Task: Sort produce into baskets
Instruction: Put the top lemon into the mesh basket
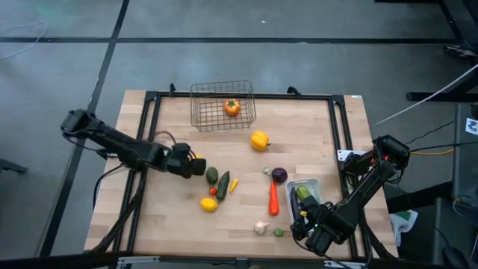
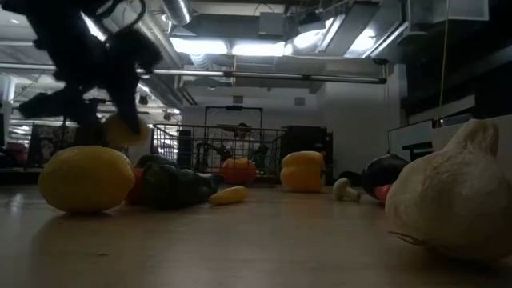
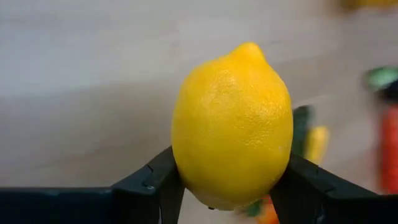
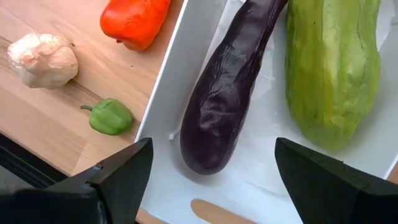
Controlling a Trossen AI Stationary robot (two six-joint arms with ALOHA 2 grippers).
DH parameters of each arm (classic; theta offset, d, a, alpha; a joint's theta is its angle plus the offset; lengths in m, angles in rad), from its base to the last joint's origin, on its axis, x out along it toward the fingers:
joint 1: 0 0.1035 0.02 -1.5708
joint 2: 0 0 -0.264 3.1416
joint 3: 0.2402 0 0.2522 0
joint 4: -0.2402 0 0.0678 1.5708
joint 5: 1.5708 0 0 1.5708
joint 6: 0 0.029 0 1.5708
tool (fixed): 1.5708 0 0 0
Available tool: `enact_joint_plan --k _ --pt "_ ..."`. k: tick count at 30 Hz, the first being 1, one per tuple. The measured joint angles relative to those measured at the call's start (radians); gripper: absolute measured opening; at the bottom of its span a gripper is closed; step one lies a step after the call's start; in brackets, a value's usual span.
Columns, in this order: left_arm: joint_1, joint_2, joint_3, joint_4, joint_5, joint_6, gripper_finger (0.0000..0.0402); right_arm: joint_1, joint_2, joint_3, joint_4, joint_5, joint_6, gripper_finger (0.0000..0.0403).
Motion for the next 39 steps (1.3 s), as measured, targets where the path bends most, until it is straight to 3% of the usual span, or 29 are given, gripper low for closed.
enact_joint_plan --k 5,10,16,23,27,31,35,39 --pt "0.071 -0.128 0.07 0.02 -0.097 0.148 0.0186 0.0 0.0 0.0 0.0 0.003 0.0 0.0337" --pt "0.176 -0.179 0.189 0.134 -0.149 0.432 0.0185 0.0 0.0 0.0 0.0 0.007 0.0 0.0337" --pt "0.32 -0.141 0.364 0.215 -0.15 0.803 0.0185 0.0 0.0 0.0 0.0 0.007 0.0 0.0337" --pt "0.494 -0.026 0.513 0.21 -0.145 1.092 0.0185 0.0 0.0 0.0 0.0 0.007 0.0 0.0337" --pt "0.605 0.065 0.557 0.209 -0.081 1.22 0.0185 0.0 0.0 0.0 0.0 0.007 0.0 0.0337" --pt "0.723 0.166 0.574 0.206 0.057 1.308 0.0192 0.0 0.0 0.0 0.0 0.007 0.0 0.0337" --pt "0.822 0.277 0.574 0.173 0.193 1.327 0.0195 0.0 0.0 0.0 0.0 0.007 0.0 0.0337" --pt "0.887 0.399 0.574 0.128 0.254 1.335 0.0196 0.0 0.0 0.0 0.0 0.007 0.0 0.0337"
